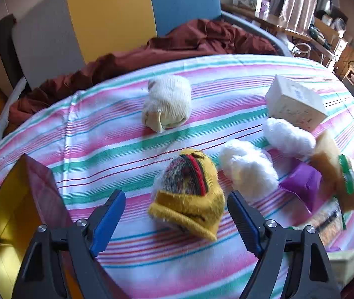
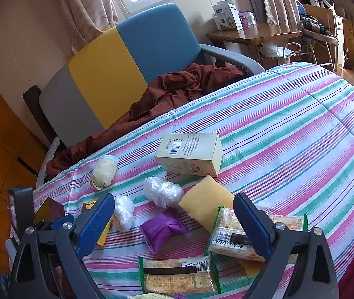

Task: Organize objects
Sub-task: 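Grasp the yellow knitted sock bundle with the left gripper, then carry the sock bundle into the gold tray and open the left gripper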

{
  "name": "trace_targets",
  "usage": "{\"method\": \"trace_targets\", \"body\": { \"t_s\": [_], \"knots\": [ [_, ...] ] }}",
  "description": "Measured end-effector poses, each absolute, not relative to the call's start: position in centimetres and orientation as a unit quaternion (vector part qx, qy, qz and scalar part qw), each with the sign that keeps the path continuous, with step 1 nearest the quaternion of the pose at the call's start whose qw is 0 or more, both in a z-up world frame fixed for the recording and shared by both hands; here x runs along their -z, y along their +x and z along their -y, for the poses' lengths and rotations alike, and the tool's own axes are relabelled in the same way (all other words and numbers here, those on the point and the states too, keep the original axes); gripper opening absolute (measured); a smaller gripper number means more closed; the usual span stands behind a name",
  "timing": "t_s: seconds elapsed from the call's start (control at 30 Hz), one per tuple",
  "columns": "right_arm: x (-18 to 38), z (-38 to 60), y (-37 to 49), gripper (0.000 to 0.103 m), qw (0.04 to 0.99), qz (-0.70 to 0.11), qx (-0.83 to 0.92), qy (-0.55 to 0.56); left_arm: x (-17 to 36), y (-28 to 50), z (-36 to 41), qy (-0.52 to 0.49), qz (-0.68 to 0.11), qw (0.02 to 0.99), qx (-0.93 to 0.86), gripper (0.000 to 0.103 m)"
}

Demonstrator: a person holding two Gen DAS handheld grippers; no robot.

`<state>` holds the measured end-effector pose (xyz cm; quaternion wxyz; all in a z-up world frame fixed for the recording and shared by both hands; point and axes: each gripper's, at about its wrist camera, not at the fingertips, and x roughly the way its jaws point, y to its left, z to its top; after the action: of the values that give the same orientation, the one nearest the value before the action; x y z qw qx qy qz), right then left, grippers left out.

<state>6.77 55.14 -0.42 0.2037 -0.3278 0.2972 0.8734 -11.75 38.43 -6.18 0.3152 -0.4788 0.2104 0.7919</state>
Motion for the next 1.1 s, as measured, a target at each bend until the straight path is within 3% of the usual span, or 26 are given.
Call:
{"method": "trace_targets", "body": {
  "t_s": [0.07, 0.23, 0.47, 0.77, 1.1],
  "knots": [
    [0.5, -55.1, 6.6, 0.098, 0.202, -0.297, -0.873, -0.330, 7.2, -12.5, -39.0, -0.507, -0.192, 0.324, -0.775, 0.050],
    [0.6, -55.6, 6.8, 0.098, 0.207, -0.302, -0.870, -0.330, 6.8, -11.1, -39.0, -0.489, -0.192, 0.326, -0.786, 0.039],
    [1.0, -55.4, 6.4, 0.098, 0.200, -0.300, -0.867, -0.344, 4.1, -4.3, -36.1, -0.430, -0.213, 0.377, -0.792, 0.038],
    [1.6, -55.3, 6.0, 0.095, 0.200, -0.290, -0.861, -0.366, 5.5, 5.1, -30.5, -0.417, -0.245, 0.430, -0.762, 0.038],
    [2.2, -52.7, 6.0, 0.087, 0.142, -0.302, -0.847, -0.415, 5.9, 5.7, -26.9, -0.422, -0.215, 0.417, -0.776, 0.036]
  ]
}}
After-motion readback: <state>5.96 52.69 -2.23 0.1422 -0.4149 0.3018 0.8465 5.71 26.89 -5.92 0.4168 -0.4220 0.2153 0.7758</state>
